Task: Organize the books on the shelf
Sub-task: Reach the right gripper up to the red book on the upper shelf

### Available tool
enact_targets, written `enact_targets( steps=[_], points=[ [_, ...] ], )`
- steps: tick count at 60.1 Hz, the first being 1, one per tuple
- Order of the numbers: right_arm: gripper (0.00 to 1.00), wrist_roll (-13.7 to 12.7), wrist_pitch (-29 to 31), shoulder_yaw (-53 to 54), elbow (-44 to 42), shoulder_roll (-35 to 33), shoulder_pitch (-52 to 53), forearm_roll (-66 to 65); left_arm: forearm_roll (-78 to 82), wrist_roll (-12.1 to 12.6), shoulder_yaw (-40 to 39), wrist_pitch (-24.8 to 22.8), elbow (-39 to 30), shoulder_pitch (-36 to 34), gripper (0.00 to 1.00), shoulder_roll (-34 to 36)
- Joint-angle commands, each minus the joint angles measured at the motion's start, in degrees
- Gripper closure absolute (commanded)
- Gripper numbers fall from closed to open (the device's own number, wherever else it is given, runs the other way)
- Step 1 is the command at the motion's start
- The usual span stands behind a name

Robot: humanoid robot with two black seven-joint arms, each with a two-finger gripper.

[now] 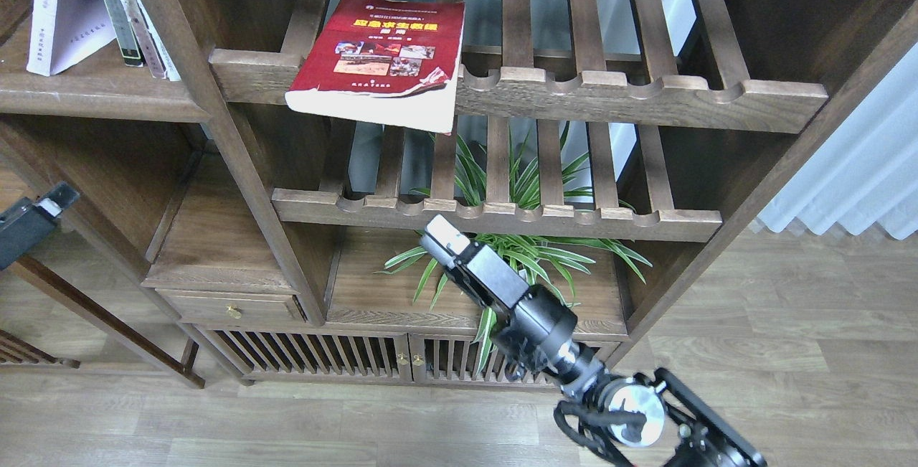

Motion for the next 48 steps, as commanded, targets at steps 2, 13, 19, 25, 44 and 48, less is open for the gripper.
enact_targets(
  steps=[2, 13, 19, 25, 44, 48],
  points=[
    [0.02, 0.00, 0.00, -0.03, 0.03, 0.00, 5.31, -0.19, -0.04, 0.04, -0.05, 0.00, 0.60, 0.47, 0.01, 0.00],
    [0.01, 0.09, -10.07, -0.20, -0.15, 0.00, 8.03, -0.28, -0.04, -0.05, -0.22, 0.00, 0.86, 0.56, 0.01, 0.00],
    [0.01, 0.09, -15.95, -0.38, -0.15, 0.00, 9.17, -0.28, -0.04, 0.04, -0.13, 0.00, 0.86, 0.56, 0.01, -0.09],
    [0.01, 1.14, -17.98, -0.38, -0.15, 0.00, 11.37, -0.19, -0.04, 0.04, -0.22, 0.00, 0.86, 0.56, 0.01, -0.09],
    [0.01, 2.64, -17.72, -2.75, -0.06, 0.00, 15.77, -0.02, -0.04, -0.05, -0.66, 0.00, 0.86, 0.56, 0.01, 0.00],
    [0.01, 2.64, -17.72, -2.75, -0.06, 0.00, 16.29, -0.02, -0.04, -0.05, -0.75, 0.00, 0.86, 0.56, 0.01, 0.00]
  ],
)
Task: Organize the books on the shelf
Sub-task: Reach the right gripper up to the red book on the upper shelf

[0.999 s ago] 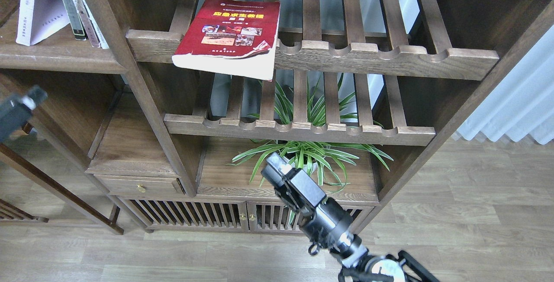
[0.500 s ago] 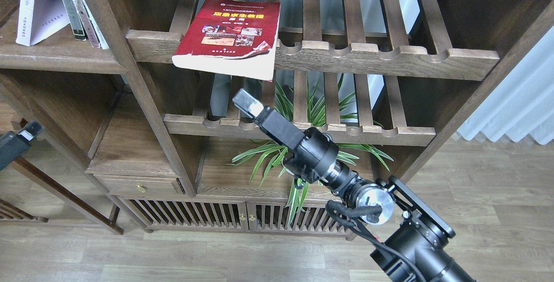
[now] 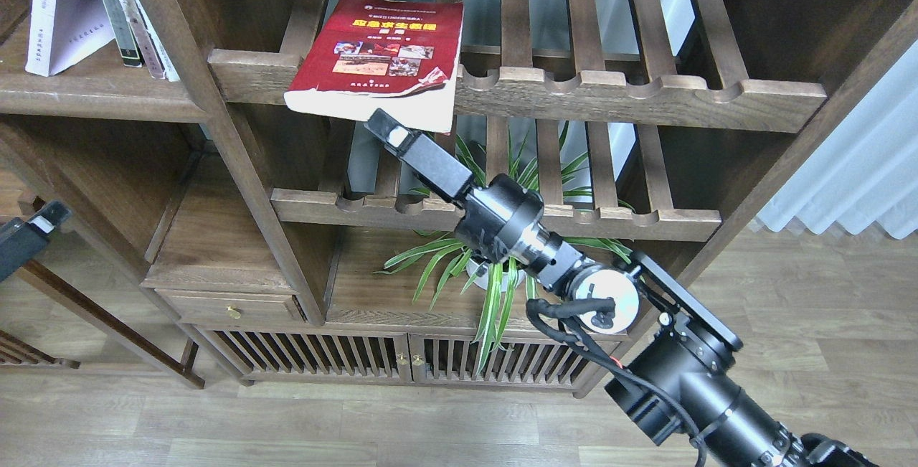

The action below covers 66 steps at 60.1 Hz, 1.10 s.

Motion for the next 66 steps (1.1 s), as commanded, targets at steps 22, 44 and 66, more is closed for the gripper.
enact_targets(
  steps=[22, 44, 66],
  points=[
    [0.01, 0.68, -5.30, 0.48, -0.09, 0.00, 4.27, 0.48, 0.00, -0.01, -0.14, 0.00, 0.09, 0.00, 0.01, 0.00],
    [0.02, 0.86, -8.20, 0.92, -0.09, 0.00, 6.55, 0.92, -0.18, -0.01, -0.14, 0.00, 0.17, 0.00, 0.01, 0.09],
    [0.11, 0.86, -9.60, 1.97, 0.00, 0.00, 7.17, 0.92, -0.18, -0.10, -0.76, 0.00, 0.26, 0.00, 0.01, 0.09]
  ],
)
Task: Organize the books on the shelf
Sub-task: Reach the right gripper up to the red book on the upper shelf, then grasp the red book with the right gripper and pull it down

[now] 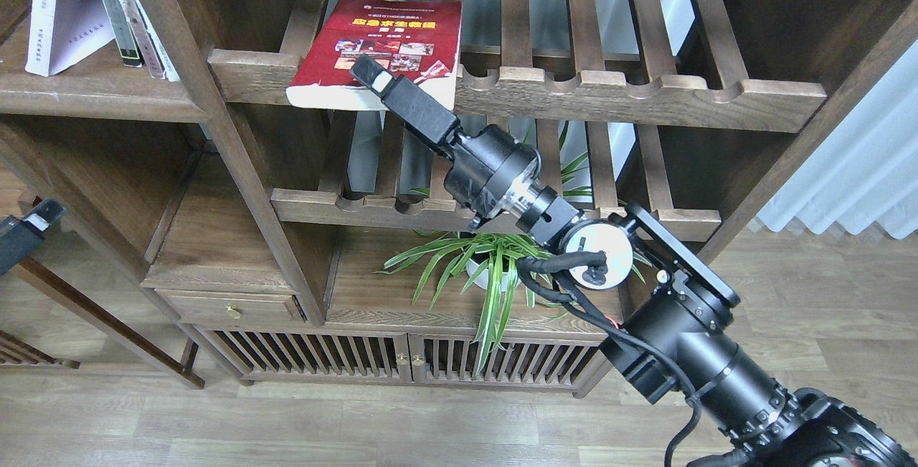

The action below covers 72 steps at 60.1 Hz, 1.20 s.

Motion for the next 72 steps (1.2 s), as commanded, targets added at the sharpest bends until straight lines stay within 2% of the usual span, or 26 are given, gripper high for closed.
enact_targets(
  steps=[1, 5, 11, 19, 22, 26, 27, 28, 40, 50, 65, 72],
  points=[
    [0.11, -0.09, -1.93, -0.04, 0.02, 0.00, -0.18, -0.02, 0.00, 0.01, -0.33, 0.00, 0.35, 0.00, 0.01, 0.02],
    [0.14, 0.00, -3.34, -0.04, 0.02, 0.00, -0.18, -0.02, 0.00, 0.01, -0.50, 0.00, 0.88, 0.00, 0.01, 0.02],
    [0.31, -0.09, -5.36, 0.05, 0.10, 0.00, -0.35, -0.02, 0.00, 0.01, -0.68, 0.00, 1.84, 0.00, 0.01, 0.02],
    [0.45, -0.09, -7.12, -0.04, 0.37, 0.00, -0.44, 0.07, 0.00, 0.01, -0.68, 0.00, 2.81, 0.00, 0.01, 0.02],
    [0.54, -0.09, -7.74, -0.04, 0.81, 0.00, -0.44, 0.07, 0.00, -0.08, -0.77, 0.00, 2.90, 0.00, 0.01, 0.02],
    [0.81, -0.09, -7.65, 0.13, 1.60, 0.00, -0.71, 0.42, -0.08, -0.08, -0.77, 0.00, 2.99, 0.00, 0.01, 0.02],
    [0.91, 0.00, -7.48, 0.22, 1.95, 0.00, -0.79, 0.77, -0.09, -0.17, -0.77, 0.00, 3.07, 0.00, 0.01, 0.02],
    [0.95, 0.00, -7.30, 0.31, 2.12, 0.00, -0.97, 1.04, -0.09, -0.17, -0.77, 0.00, 3.07, 0.00, 0.01, 0.02],
    [0.95, 0.00, -7.65, 0.84, 4.06, 0.00, -1.94, 2.09, -0.09, -0.52, -0.77, 0.00, 3.95, 0.00, 0.01, 0.02],
    [0.95, 0.00, -6.07, 0.40, 9.86, 0.00, -6.41, 2.62, -3.95, -0.70, 0.37, 0.00, 4.48, 0.09, 0.01, 0.02],
    [0.95, -0.18, 4.56, -2.24, 11.27, 0.00, -14.85, 2.62, -18.44, -0.96, 10.74, 0.00, 4.13, 0.79, 0.01, -0.07],
    [0.95, -0.35, 9.66, -3.56, 11.27, 0.00, -18.19, 2.71, -23.64, -3.42, 15.31, 0.00, 2.64, 0.79, 0.01, -0.77]
  ],
)
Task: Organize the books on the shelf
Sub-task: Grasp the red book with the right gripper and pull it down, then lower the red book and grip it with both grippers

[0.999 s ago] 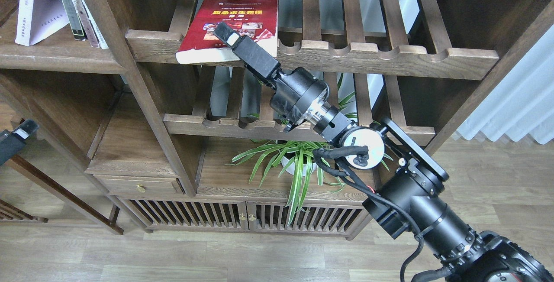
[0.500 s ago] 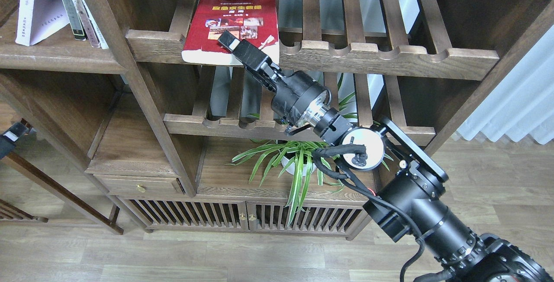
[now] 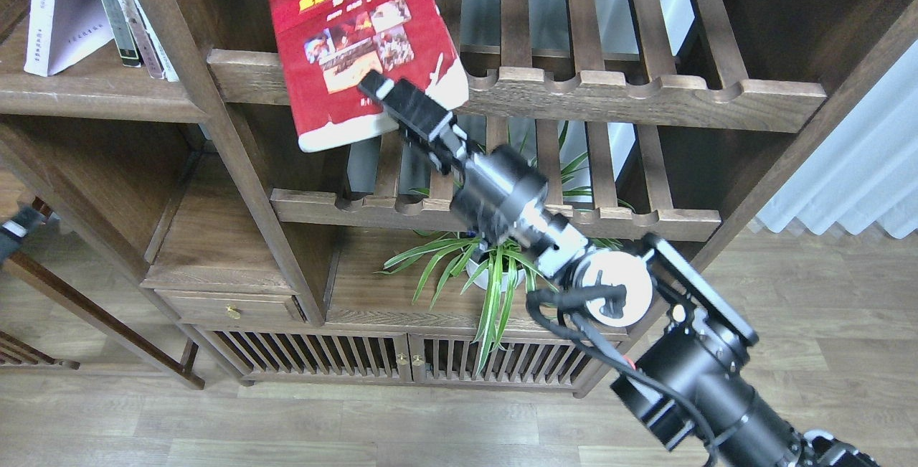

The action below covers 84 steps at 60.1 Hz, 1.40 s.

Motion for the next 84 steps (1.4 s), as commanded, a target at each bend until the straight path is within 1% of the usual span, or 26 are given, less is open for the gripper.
enact_targets(
  steps=[1, 4, 5, 10, 16, 24, 27, 28, 39, 45, 54, 56, 61, 68, 75, 79, 80, 84],
  points=[
    [0.95, -0.20, 6.08, -1.62, 0.06, 0.00, -3.80, 0.01, -5.09, -2.53, 5.16, 0.00, -1.23, -0.04, 0.01, -0.90],
    [0.95, -0.29, 8.72, -2.32, 0.06, 0.00, -4.95, 0.01, -5.36, -3.24, 6.66, 0.00, -1.67, -0.04, 0.01, -1.08],
    [0.95, -0.29, 10.55, -2.67, 0.06, 0.00, -5.56, 0.01, -5.36, -3.59, 7.27, 0.00, -1.85, -0.04, 0.01, -1.43],
    [0.95, -0.46, 14.51, -3.47, 0.06, 0.00, -7.93, 0.01, -5.36, -3.94, 8.77, 0.00, -2.46, -0.22, 0.01, -3.53],
    [0.95, -0.64, 16.63, -4.35, 0.06, 0.00, -11.28, 0.01, -5.45, -4.12, 9.82, 0.00, -3.52, -0.04, 0.01, -5.12],
    [0.95, -0.72, 21.43, -5.23, -0.29, 0.00, -15.67, 0.01, -5.45, -4.21, 12.90, 0.00, -5.71, -0.13, 0.01, -8.28],
    [0.95, -0.73, 21.43, -5.23, -0.46, 0.00, -16.82, 0.01, -5.45, -4.21, 13.51, 0.00, -6.42, -0.13, 0.01, -9.34],
    [0.95, -0.73, 21.43, -5.14, -0.99, -0.33, -18.21, 0.10, -5.45, -4.21, 14.73, 0.00, -7.72, -0.22, 0.01, -10.56],
    [0.95, -0.81, 21.43, -5.14, -3.63, -4.57, -20.51, 1.16, -5.45, -4.21, 17.56, 0.00, -10.02, -0.22, 0.01, -12.77],
    [0.95, -1.87, 21.43, -4.00, -6.61, -5.62, -21.04, 1.24, -5.45, -4.21, 18.35, 0.00, -10.64, -0.31, 0.01, -14.26],
    [0.95, -2.75, 21.43, -3.03, -9.69, -6.32, -21.04, 1.42, -5.54, -4.38, 18.53, 0.00, -12.39, -0.13, 0.01, -14.97],
    [0.94, -2.92, 21.43, -2.94, -10.31, -6.76, -21.04, 1.51, -5.54, -4.64, 18.53, 0.00, -12.92, -0.13, 0.01, -14.97],
    [0.94, -3.45, 21.43, -2.94, -11.80, -7.82, -21.04, 2.65, -5.54, -6.84, 18.53, 0.00, -14.59, -0.04, 0.01, -14.97],
    [0.94, -3.98, 21.43, -3.03, -12.16, -8.08, -21.12, 2.91, -5.54, -9.04, 18.70, 0.00, -15.65, -0.13, 0.01, -14.97],
    [0.94, -4.07, 21.43, -4.08, -12.16, -7.56, -21.21, 2.74, -5.54, -9.22, 20.54, 0.00, -15.82, -0.66, 0.01, -15.49],
    [0.94, -4.07, 21.43, -4.61, -12.16, -6.68, -21.39, 2.21, -5.45, -9.13, 22.83, 0.00, -15.73, -0.74, 0.02, -16.46],
    [0.94, -4.07, 21.43, -5.31, -12.07, -5.81, -21.65, 2.04, -5.45, -9.13, 24.48, 0.00, -15.73, -1.01, 0.03, -17.42],
    [0.94, -4.07, 21.43, -5.75, -12.07, -5.10, -22.27, 1.42, -5.45, -9.30, 25.73, 0.00, -15.65, -1.18, 0.03, -18.48]
  ],
)
